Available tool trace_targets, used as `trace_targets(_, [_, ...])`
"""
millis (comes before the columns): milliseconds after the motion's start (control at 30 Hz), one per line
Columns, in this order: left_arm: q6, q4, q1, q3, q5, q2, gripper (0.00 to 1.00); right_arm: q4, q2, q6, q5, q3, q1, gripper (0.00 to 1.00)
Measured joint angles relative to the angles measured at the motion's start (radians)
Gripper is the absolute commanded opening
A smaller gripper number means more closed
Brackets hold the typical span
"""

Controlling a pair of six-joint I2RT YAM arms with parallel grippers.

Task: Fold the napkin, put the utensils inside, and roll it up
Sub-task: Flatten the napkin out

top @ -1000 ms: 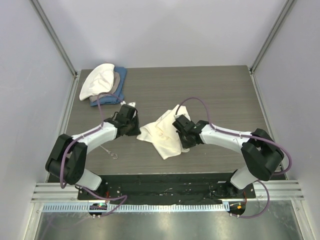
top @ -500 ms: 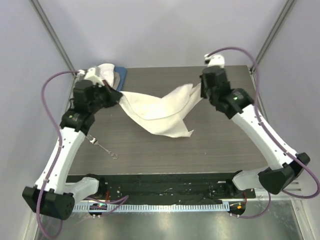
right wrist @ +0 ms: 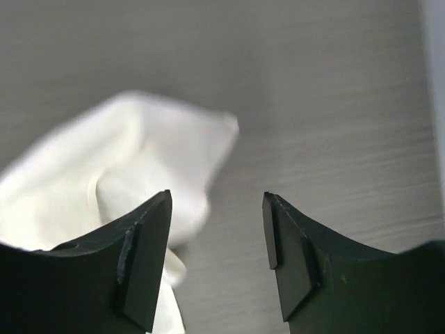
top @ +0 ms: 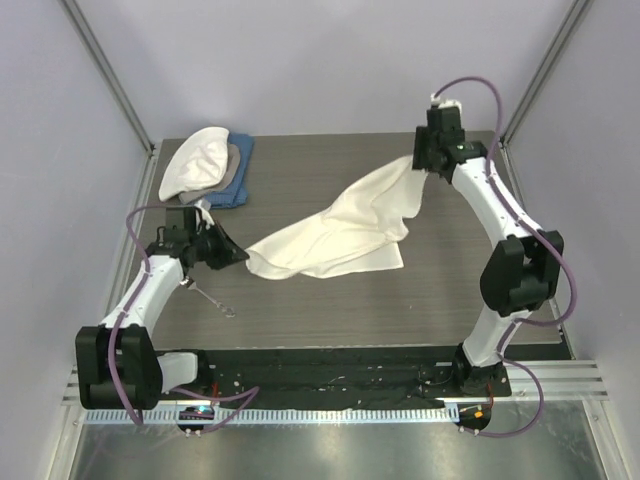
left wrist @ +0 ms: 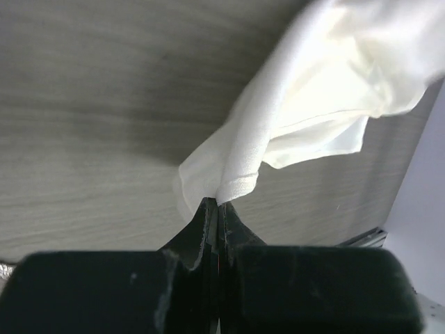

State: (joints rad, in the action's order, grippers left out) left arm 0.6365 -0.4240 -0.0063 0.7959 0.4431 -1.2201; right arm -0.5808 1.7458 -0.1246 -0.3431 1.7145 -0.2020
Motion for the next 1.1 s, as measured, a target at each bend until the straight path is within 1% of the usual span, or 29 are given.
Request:
trace_targets(67, [0.003,-0.008,0.0,-0.052,0.013,0.002,0.0,0.0,0.028,-0.018,0.056,-0.111,0.006,0.65])
trace_targets(133, [0.003,-0.011,0.0,-0.069,0.02,0.004,0.0,0.027,0.003,-0.047,0.128,-0.283,-0.002,0.65])
trace_targets(233, [-0.013,-0.016,0.0,-0.062,0.022,0.016,0.0,0.051,-0.054,-0.088,0.212,-0.472,-0.046,0.64])
trace_targets(300, [-0.024,-0.024,0.0,-0.053,0.021,0.02,0.0,0.062,-0.101,-0.113,0.26,-0.57,-0.081,0.63])
trace_targets(367, [-0.04,-0.039,0.0,-0.037,0.021,0.02,0.0,0.089,-0.137,-0.134,0.314,-0.628,-0.114,0.61])
trace_targets(500, [-0.069,-0.059,0.0,-0.02,0.021,0.021,0.0,0.163,-0.151,-0.164,0.38,-0.652,-0.135,0.57])
trace_targets(633, [-0.084,-0.081,0.0,-0.02,0.013,0.027,0.0,0.217,-0.106,-0.186,0.403,-0.633,-0.135,0.56])
trace_targets(833, [-0.101,-0.105,0.0,-0.014,-0.006,0.05,0.0,0.238,-0.002,-0.204,0.409,-0.589,-0.135,0.53])
trace_targets(1100, [-0.118,-0.115,0.0,-0.013,-0.014,0.05,0.0,0.237,0.035,-0.221,0.433,-0.578,-0.135,0.5])
